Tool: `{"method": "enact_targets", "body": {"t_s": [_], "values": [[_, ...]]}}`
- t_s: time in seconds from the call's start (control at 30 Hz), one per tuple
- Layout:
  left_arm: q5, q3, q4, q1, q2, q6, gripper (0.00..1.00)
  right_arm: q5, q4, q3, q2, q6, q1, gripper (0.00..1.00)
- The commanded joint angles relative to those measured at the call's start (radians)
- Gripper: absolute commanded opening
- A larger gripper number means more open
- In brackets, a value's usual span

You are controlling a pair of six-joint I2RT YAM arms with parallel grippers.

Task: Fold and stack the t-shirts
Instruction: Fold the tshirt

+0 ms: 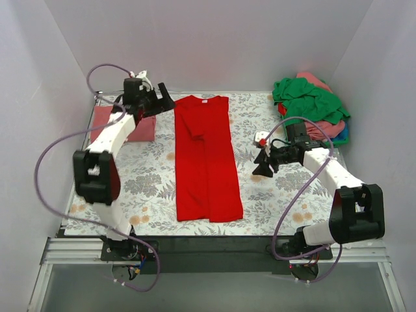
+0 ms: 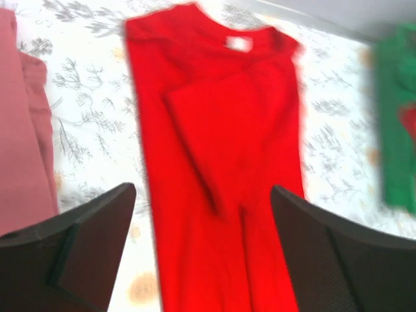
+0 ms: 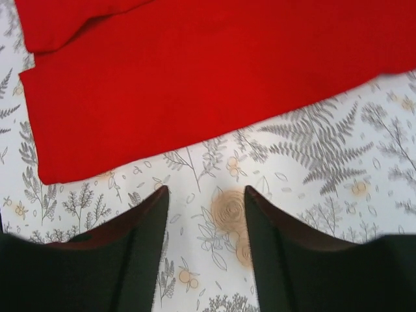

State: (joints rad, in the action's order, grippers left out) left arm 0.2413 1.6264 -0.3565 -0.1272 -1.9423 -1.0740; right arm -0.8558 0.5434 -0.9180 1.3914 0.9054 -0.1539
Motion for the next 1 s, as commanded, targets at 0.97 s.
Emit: {"method": "enact_targets", "body": {"t_s": [0.97], "values": [[0.069, -1.063, -0.248, -0.692, 1.128, 0.954, 0.72, 0.399, -0.187, 0.312, -0.063, 0.124, -0.725, 0.72]]}}
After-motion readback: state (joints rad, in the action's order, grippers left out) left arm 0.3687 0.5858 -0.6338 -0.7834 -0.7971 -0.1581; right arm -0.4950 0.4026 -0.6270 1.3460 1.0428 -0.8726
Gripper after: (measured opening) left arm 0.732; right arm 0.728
